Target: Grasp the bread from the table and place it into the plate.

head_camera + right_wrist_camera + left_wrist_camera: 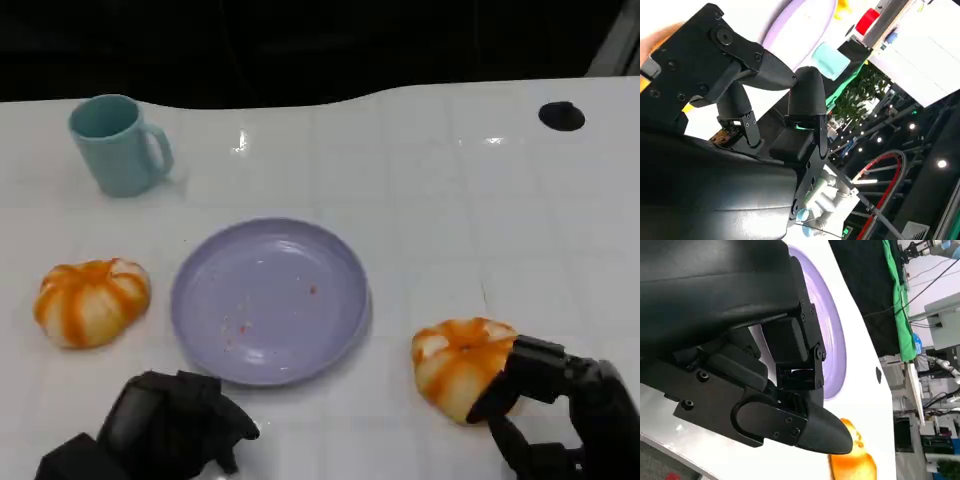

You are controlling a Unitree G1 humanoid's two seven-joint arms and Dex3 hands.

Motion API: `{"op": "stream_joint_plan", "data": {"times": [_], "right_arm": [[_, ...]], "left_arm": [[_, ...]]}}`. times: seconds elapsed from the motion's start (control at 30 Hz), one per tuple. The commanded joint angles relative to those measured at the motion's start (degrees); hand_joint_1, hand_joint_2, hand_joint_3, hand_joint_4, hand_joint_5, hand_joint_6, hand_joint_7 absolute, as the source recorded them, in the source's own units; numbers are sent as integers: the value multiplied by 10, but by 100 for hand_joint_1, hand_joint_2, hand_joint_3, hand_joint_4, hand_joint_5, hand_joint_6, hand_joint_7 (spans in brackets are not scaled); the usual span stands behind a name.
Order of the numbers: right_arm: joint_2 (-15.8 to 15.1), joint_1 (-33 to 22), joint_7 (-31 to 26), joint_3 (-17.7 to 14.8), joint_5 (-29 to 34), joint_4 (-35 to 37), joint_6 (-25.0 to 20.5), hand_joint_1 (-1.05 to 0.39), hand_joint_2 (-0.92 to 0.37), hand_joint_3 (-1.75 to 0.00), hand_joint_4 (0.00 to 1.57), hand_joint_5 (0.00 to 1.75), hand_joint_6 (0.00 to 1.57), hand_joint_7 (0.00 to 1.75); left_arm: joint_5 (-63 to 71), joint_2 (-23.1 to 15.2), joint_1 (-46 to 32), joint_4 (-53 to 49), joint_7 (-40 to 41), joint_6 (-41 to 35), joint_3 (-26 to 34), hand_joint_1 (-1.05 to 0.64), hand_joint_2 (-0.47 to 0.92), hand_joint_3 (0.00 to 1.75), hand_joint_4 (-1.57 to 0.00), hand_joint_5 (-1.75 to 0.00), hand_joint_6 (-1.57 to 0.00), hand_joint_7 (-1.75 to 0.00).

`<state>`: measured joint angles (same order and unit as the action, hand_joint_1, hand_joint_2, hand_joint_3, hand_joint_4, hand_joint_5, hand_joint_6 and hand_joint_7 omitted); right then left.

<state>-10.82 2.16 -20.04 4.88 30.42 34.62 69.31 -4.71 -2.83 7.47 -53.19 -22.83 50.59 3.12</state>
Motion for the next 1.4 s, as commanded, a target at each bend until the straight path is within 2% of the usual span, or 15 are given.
{"op": "stream_joint_plan", "data": {"times": [0.03,0.77,0.87,0.93,1.0,1.1,1.17,1.23,1.3,1.4], "right_arm": [[-6,2,0,-2,-10,3,7,-21,-31,-136,83,160,82,130],[-4,0,1,-1,-13,-7,1,-20,-29,-137,82,158,83,128],[-4,-2,3,-1,-17,-10,2,-20,-30,-136,83,154,84,123],[-5,-1,5,0,-18,-10,3,-21,-35,-127,81,147,84,111],[-7,-2,10,1,-17,-17,-7,-23,-44,-111,79,138,85,95],[-14,-5,24,1,-11,-42,-34,-32,-66,-72,69,121,79,72],[-26,-14,52,3,-12,-81,-74,-39,-82,-45,61,105,72,57],[-38,-26,86,7,-21,-124,-115,-44,-90,-28,54,84,65,40],[-49,-38,119,8,-27,-169,-156,-48,-92,-23,47,66,57,26],[-71,-55,162,8,-22,-232,-211,-52,-92,-22,36,51,48,15]], "left_arm": [[-1,-9,-5,3,0,-1,2,-105,92,17,-121,-119,-136,-59],[-2,-11,-1,1,-3,-2,2,-105,92,19,-121,-118,-136,-60],[-3,-11,-2,2,-4,-2,2,-105,92,18,-121,-118,-136,-60],[-2,-11,-3,3,-3,-1,2,-105,92,18,-121,-118,-136,-60],[-3,-10,-3,2,-4,-1,2,-105,92,18,-121,-119,-136,-60],[-6,-10,-4,3,-7,0,3,-105,92,18,-121,-118,-135,-60],[-7,-11,-6,6,-7,-1,3,-105,92,18,-121,-118,-135,-60],[-4,-12,-7,9,-4,-1,2,-105,92,18,-121,-119,-136,-60],[-6,-12,-6,8,-7,1,2,-105,92,18,-121,-119,-135,-61],[-6,-12,-6,8,-7,-1,2,-105,92,18,-120,-119,-135,-61]]}}
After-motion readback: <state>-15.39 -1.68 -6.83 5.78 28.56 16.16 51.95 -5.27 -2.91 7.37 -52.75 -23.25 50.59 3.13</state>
